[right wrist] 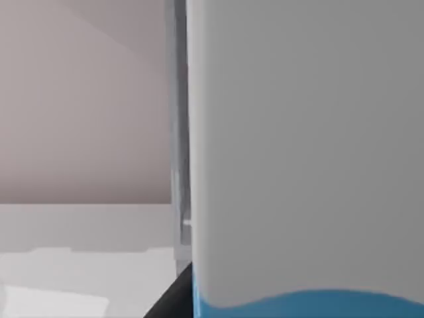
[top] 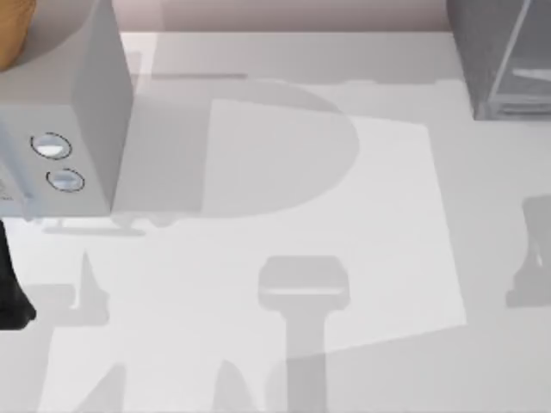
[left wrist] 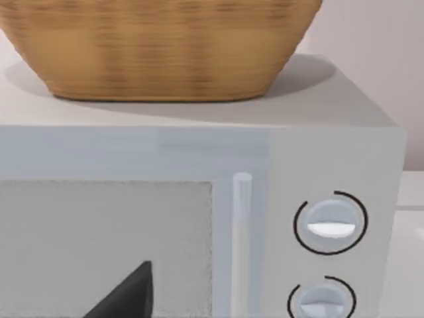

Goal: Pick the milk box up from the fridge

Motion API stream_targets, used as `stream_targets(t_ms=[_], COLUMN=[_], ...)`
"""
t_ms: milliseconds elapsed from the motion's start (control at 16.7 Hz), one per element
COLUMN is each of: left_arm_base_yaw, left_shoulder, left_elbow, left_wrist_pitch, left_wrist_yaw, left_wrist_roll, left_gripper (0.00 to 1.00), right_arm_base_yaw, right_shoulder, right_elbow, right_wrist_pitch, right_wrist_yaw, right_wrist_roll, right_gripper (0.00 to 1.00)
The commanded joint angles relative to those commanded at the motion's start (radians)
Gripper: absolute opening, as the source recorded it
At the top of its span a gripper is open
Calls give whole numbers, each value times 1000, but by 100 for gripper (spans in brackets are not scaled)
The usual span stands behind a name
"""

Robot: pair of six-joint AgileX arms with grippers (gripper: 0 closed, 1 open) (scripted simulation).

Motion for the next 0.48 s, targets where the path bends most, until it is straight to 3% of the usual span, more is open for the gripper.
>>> stream_targets(t_ms=[480], left_arm_base_yaw=[0], left_shoulder=[0], left_elbow=[0], left_wrist_pitch=[0], left_wrist_yaw=[0], left_wrist_roll=[0], left_gripper=[100], right_arm_base_yaw=[36], right_shoulder=[-192], right_elbow=[-92], right_wrist_pitch=[-123], right_wrist_yaw=[31], right_wrist_roll=[-4], right_gripper=[0])
